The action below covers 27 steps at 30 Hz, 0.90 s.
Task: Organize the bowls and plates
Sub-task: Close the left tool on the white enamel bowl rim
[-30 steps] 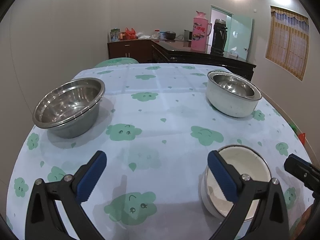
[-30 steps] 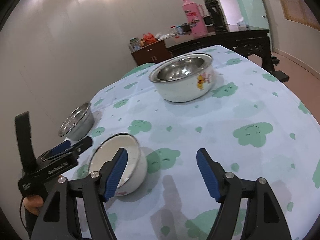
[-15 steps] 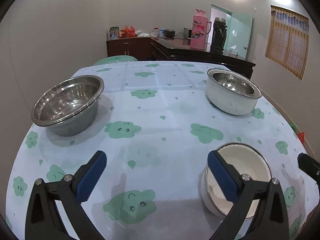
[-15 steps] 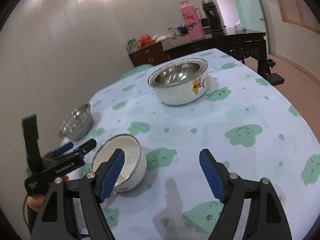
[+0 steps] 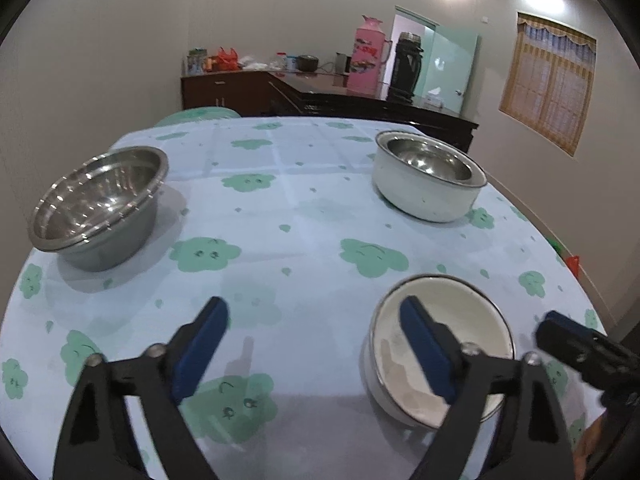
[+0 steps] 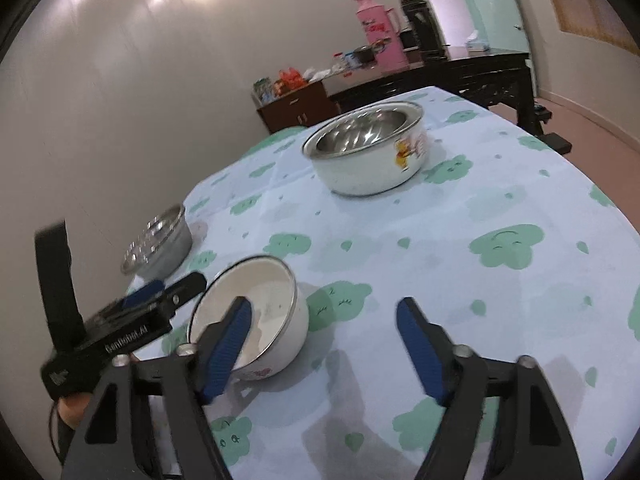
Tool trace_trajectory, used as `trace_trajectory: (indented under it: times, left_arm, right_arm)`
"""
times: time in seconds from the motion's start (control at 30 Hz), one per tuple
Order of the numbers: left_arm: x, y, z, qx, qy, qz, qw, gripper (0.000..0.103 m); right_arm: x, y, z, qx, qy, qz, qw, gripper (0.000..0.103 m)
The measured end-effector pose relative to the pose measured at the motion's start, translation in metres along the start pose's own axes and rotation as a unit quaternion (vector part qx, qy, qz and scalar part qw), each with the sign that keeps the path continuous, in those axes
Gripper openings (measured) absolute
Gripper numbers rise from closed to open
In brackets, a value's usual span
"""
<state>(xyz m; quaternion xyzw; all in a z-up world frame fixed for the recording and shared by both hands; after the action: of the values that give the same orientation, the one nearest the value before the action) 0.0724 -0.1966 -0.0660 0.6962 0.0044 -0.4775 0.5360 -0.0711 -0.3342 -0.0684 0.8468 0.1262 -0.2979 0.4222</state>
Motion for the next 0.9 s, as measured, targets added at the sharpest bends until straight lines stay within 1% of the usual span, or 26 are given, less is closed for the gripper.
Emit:
trace_trajectory:
  times: [0.03, 0.07, 0.13, 0.17, 0.2, 0.23, 0.37, 0.4, 0.43, 0.5, 0.6, 0.7, 0.8, 0.87, 0.9]
  left_arm:
    - [0.002, -0.001, 0.001, 0.001, -0.005, -0.004, 1.0000, 0.074]
    - [0.002, -0.001, 0.003, 0.002, -0.009, -0.006, 0.9999, 0.070]
    - [0.005, -0.003, 0.008, 0.003, -0.033, -0.013, 0.9994, 0.044]
    - [0.005, -0.003, 0.010, 0.002, -0.047, -0.016, 0.9988, 0.039]
    - [0.006, -0.004, 0.012, 0.003, -0.056, -0.018, 0.9983, 0.032]
    - [0.006, -0.004, 0.015, 0.006, -0.062, -0.019, 0.9979, 0.028]
    - [0.005, -0.004, 0.026, 0.021, -0.076, -0.018, 0.9967, 0.028]
    - [0.004, -0.004, 0.027, 0.022, -0.077, -0.018, 0.9966, 0.028]
    - [0.004, -0.004, 0.027, 0.023, -0.078, -0.018, 0.9965, 0.028]
    - [0.006, -0.005, 0.028, 0.025, -0.077, -0.023, 0.9964, 0.028]
    - [0.009, -0.008, 0.029, 0.028, -0.075, -0.031, 0.9963, 0.028]
    - [0.010, -0.010, 0.030, 0.029, -0.082, -0.037, 0.9955, 0.027]
    - [0.013, -0.013, 0.032, 0.037, -0.072, -0.045, 0.9957, 0.027]
    - [0.014, -0.014, 0.034, 0.042, -0.069, -0.046, 0.9956, 0.021]
    - [0.013, -0.014, 0.034, 0.044, -0.069, -0.047, 0.9956, 0.017]
  right_arm:
    - [0.003, -0.002, -0.002, -0.008, -0.002, -0.005, 1.000, 0.062]
    - [0.005, -0.004, -0.003, -0.012, -0.003, -0.011, 1.000, 0.061]
    - [0.009, -0.006, -0.004, -0.013, 0.003, -0.021, 1.000, 0.059]
    - [0.010, -0.006, -0.004, -0.009, 0.006, -0.024, 1.000, 0.059]
    - [0.011, -0.007, -0.004, -0.005, 0.010, -0.025, 1.000, 0.059]
    - [0.011, -0.007, -0.003, -0.003, 0.014, -0.026, 1.000, 0.059]
    - [0.010, -0.006, -0.008, -0.007, 0.028, -0.030, 0.999, 0.059]
    - [0.011, -0.006, -0.009, -0.009, 0.029, -0.031, 0.999, 0.055]
    - [0.012, -0.007, -0.010, -0.010, 0.031, -0.033, 0.999, 0.045]
    - [0.016, -0.008, -0.009, -0.005, 0.038, -0.045, 0.998, 0.039]
    - [0.022, -0.010, -0.008, 0.003, 0.042, -0.056, 0.998, 0.039]
    - [0.027, -0.013, -0.009, 0.006, 0.044, -0.063, 0.997, 0.039]
    - [0.032, -0.015, -0.010, 0.006, 0.043, -0.072, 0.996, 0.039]
    - [0.033, -0.017, -0.013, 0.001, 0.047, -0.074, 0.996, 0.035]
    - [0.032, -0.017, -0.015, -0.001, 0.051, -0.075, 0.996, 0.031]
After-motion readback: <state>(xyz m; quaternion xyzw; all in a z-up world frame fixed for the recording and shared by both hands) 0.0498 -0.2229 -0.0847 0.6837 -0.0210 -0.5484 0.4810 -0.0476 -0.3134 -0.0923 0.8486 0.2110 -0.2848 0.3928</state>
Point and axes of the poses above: each gripper's, at about its wrist camera, not at the fingertips, and x roughly the way its jaws point, z to its right, y to its top, the point moved 8 cm from there along x, roughly the way its jaws point, and after that the axes turned 7 degrees about x, right-handed, at the moved point
